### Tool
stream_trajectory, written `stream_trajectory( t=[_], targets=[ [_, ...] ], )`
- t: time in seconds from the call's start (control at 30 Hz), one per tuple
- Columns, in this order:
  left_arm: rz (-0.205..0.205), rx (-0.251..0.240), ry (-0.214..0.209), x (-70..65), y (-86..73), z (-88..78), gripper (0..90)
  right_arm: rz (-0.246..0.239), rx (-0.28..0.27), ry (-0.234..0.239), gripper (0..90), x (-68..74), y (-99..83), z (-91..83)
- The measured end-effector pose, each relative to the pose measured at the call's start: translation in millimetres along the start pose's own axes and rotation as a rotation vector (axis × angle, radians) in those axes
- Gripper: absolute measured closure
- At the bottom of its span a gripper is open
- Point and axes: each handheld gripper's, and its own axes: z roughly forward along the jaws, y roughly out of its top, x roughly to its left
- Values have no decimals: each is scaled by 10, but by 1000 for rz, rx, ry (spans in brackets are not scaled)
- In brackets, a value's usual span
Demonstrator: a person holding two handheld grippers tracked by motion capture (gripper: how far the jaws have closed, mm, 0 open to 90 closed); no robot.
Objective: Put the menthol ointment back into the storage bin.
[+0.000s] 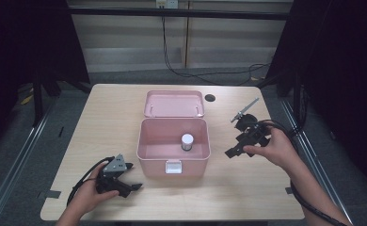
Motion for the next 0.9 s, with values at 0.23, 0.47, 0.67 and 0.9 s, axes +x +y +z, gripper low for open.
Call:
stream_trajectory(
  t=[0.23, 0.47, 0.67, 0.9],
  targets=[
    [-1, 0, 1, -1, 0, -1, 147, 23, -30, 32, 190, -86, -229, 176],
    [-1, 0, 2, -2, -1, -1, 147, 44, -51, 46, 187, -156, -431, 373],
    [-2, 0, 2, -2, -1, -1, 147, 53, -63, 53, 186, -201, -609, 564],
    [-2, 0, 2, -3, -1, -1, 147, 48, -109, 44, 186, -246, -787, 706]
  ],
)
